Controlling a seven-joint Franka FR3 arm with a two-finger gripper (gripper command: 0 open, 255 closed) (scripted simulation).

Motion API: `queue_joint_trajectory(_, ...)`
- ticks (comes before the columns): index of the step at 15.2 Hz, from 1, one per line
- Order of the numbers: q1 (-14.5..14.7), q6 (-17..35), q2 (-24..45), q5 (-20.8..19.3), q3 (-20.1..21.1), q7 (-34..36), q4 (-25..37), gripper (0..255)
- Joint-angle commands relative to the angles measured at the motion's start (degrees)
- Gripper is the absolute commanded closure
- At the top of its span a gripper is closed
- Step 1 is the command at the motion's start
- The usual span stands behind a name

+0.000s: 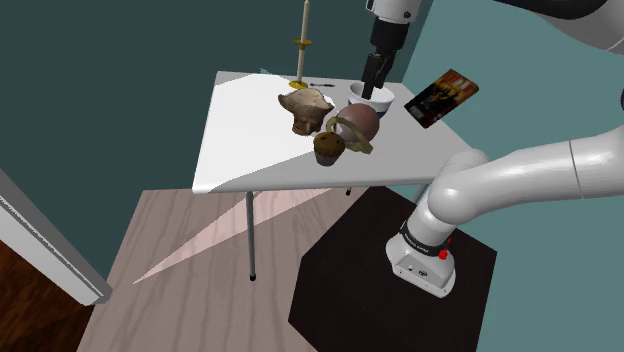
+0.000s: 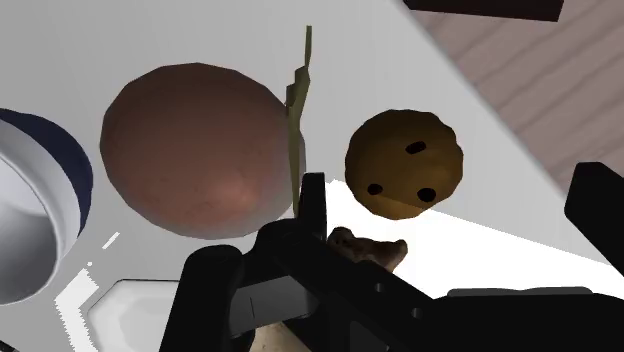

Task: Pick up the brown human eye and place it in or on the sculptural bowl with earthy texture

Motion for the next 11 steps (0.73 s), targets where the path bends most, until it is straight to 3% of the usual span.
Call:
queue_joint_trajectory(1,0.00,0.00,0.00,0.00,0.00,0.00,0.00,0)
queue_joint_trajectory(11,-5.92,15.14,2.58,-7.68,2.27,8.44,-16.00,0)
